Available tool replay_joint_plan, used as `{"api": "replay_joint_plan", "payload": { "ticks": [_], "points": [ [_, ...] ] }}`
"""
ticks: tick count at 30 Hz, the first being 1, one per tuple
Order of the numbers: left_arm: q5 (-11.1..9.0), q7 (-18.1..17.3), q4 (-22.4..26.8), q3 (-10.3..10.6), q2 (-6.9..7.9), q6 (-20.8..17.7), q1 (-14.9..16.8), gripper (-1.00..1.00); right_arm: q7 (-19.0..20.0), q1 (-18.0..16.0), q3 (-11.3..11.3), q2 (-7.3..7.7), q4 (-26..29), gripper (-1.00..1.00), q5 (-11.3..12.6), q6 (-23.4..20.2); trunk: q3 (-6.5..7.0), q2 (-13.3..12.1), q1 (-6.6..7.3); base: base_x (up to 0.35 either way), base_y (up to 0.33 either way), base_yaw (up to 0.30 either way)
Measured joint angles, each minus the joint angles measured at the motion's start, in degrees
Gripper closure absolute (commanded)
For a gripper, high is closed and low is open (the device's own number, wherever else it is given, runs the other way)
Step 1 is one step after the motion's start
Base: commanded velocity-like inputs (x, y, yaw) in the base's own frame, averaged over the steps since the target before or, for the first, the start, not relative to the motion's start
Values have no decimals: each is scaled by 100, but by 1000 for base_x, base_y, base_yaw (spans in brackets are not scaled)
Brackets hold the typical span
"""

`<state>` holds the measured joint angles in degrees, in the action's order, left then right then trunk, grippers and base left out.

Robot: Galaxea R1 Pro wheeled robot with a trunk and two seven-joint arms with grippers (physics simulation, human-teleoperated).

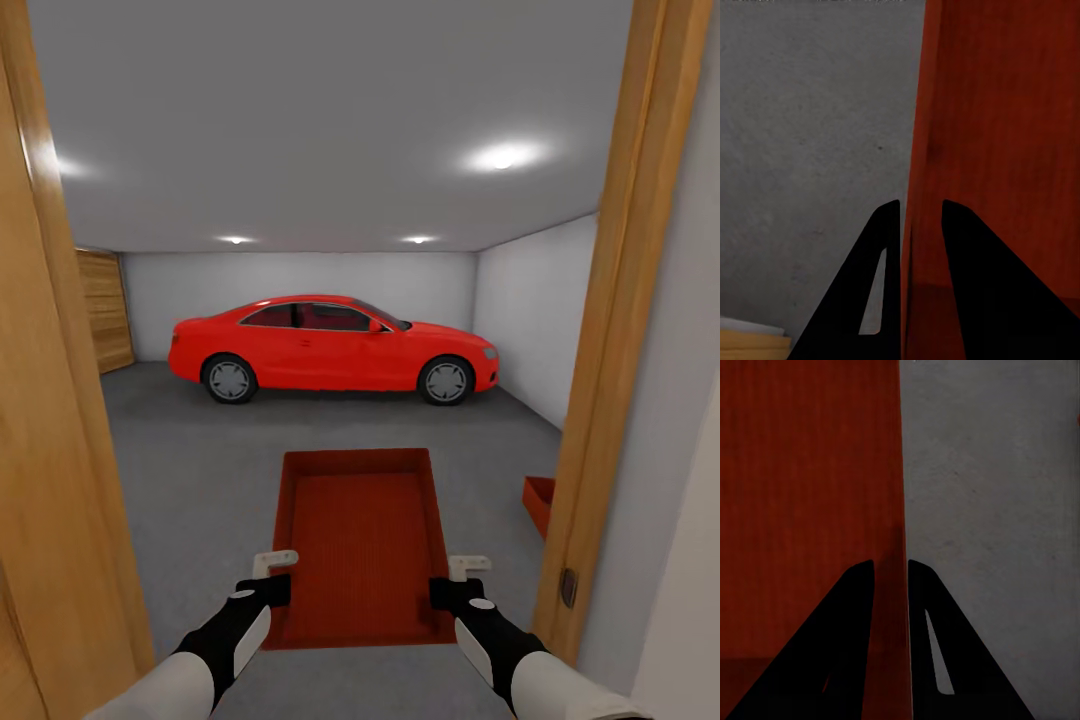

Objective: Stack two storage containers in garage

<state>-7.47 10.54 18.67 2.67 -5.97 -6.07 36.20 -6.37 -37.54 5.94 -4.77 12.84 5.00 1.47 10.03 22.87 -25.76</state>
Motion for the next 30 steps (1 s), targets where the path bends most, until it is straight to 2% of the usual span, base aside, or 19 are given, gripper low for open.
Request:
{"api": "replay_joint_plan", "payload": {
  "ticks": [15, 30],
  "points": [
    [1, -1, -13, -1, -3, 14, 3, 100, 3, 0, 5, 4, -3, 100, 2, 6, 0, 0, 0, 4, 2, -1],
    [2, -4, -31, -6, -4, 30, 6, 100, 2, 0, 8, 4, -5, 100, 1, 9, 0, 1, 0, 81, 54, 0]
  ]
}}
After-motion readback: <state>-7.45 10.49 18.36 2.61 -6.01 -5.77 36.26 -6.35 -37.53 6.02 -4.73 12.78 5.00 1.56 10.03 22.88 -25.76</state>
